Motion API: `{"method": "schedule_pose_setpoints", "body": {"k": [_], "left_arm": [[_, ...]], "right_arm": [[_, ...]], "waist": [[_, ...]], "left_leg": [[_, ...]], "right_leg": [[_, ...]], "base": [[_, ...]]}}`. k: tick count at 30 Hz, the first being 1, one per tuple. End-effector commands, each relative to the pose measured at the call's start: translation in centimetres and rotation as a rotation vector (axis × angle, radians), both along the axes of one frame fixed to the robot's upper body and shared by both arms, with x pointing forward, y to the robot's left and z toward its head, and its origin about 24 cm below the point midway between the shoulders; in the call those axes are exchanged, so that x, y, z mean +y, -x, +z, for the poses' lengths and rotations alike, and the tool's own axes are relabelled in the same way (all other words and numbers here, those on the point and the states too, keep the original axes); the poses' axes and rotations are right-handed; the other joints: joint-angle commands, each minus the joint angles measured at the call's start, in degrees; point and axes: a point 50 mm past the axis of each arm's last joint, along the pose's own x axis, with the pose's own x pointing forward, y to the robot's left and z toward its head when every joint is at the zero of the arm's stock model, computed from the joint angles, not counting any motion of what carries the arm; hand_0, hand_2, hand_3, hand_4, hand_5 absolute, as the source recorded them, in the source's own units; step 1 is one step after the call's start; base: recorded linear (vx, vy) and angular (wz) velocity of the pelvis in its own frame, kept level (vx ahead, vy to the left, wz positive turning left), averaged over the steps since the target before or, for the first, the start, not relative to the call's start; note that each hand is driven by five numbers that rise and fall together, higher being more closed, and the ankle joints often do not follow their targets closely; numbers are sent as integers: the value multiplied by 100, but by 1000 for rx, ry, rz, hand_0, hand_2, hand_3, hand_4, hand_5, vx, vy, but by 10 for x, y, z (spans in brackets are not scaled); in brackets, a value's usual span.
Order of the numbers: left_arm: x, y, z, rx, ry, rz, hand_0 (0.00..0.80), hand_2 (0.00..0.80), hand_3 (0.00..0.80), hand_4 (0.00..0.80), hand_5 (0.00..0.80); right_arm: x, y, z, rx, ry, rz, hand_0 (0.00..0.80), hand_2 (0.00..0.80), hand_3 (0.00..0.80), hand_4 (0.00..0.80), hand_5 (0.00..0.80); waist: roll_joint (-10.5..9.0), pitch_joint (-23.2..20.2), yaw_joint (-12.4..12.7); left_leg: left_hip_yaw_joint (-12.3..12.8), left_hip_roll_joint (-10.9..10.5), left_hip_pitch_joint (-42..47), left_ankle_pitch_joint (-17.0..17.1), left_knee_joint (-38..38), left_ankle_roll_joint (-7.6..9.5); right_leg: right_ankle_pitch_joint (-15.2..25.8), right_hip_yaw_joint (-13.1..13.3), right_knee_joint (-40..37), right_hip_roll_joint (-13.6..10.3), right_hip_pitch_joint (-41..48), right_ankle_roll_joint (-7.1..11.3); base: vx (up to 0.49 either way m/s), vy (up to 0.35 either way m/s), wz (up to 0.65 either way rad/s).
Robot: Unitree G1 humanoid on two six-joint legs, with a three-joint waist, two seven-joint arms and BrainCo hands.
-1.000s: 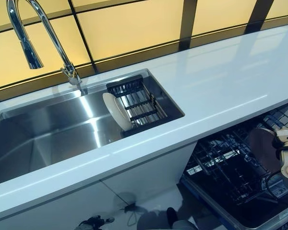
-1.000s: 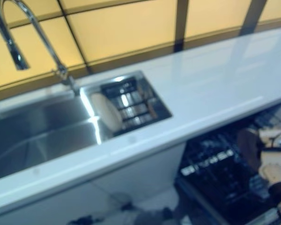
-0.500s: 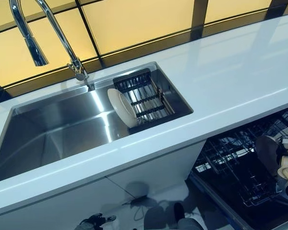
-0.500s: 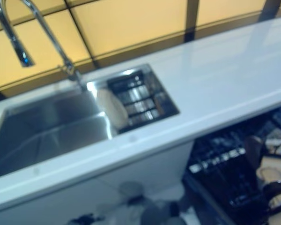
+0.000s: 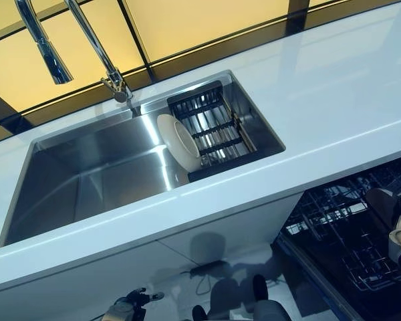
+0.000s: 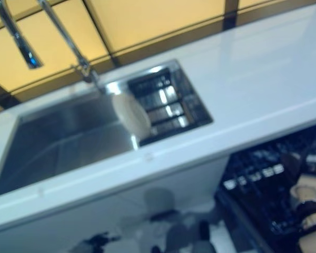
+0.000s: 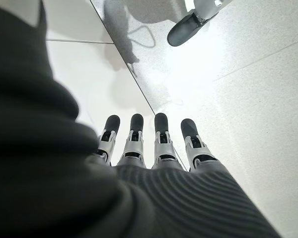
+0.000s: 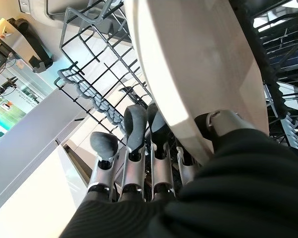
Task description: Take plates into dishwasher
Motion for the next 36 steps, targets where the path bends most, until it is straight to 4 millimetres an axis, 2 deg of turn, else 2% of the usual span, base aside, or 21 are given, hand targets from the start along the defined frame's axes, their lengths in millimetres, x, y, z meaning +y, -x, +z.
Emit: {"method": "schedule_pose_setpoints", "body": {"k": [1, 6, 7, 8, 9, 17, 24, 29, 36], "left_arm": [[19, -14, 9, -24, -50, -35, 0, 0, 0, 0, 0], [20, -12, 9, -17, -49, -41, 0, 0, 0, 0, 0], [20, -12, 9, -16, -50, -42, 0, 0, 0, 0, 0], [21, -12, 9, -15, -51, -41, 0, 0, 0, 0, 0], [21, -11, 9, -15, -51, -41, 0, 0, 0, 0, 0], [29, -5, 9, 2, -76, -45, 0, 0, 0, 0, 0], [31, -2, 9, 4, -81, -44, 0, 0, 0, 0, 0], [32, -3, 9, 5, -84, -34, 0, 0, 0, 0, 0], [38, -2, 10, 21, -111, -9, 0, 0, 0, 0, 0]], "right_arm": [[15, -12, -12, 11, -49, -1, 800, 800, 800, 800, 800], [16, -9, -17, 7, -69, -1, 800, 800, 800, 800, 800], [16, -8, -18, 7, -71, -1, 609, 609, 609, 609, 609], [16, -8, -19, 4, -71, -3, 201, 201, 201, 201, 201], [16, -7, -19, 3, -73, -4, 0, 0, 0, 0, 0], [8, 6, -23, -24, -88, -47, 0, 0, 0, 0, 0], [-1, 13, -12, -65, -65, -75, 0, 0, 0, 0, 0], [-9, 17, -1, -110, -49, -89, 0, 0, 0, 0, 0], [-26, 19, 36, -203, 1, -131, 0, 0, 0, 0, 0]], "waist": [[-413, 36, 49], [-498, -19, 64], [-516, -26, 64], [-537, -30, 62], [-542, -30, 63], [-754, -119, 32], [-978, -219, -37], [-1124, -318, -91], [-1287, -402, -200]], "left_leg": [[-162, -277, 196, -135, -6, 128], [-179, -251, 227, -144, -6, 138], [-180, -246, 232, -144, -6, 138], [-180, -239, 237, -145, -6, 138], [-179, -238, 239, -146, -6, 138], [-157, -179, 305, -179, -6, 155], [-112, -160, 383, -215, -6, 188], [-79, -144, 454, -244, -6, 223], [-27, -140, 527, -269, -6, 264]], "right_leg": [[-136, 23, 20, -204, 69, 568], [-147, 55, 20, -162, 112, 560], [-149, 60, 20, -154, 122, 560], [-151, 68, 20, -146, 130, 560], [-151, 69, 20, -144, 132, 560], [-134, 137, 20, -75, 171, 564], [-97, 280, 20, -7, 208, 571], [-62, 389, 20, 29, 229, 582], [-19, 573, 20, 98, 253, 581]], "base": [[0, 0, 0], [0, 0, 0], [0, 0, 0], [0, 0, 0], [0, 0, 0], [5, 9, 0], [28, 60, -3], [48, 49, -8], [32, 41, -8]]}}
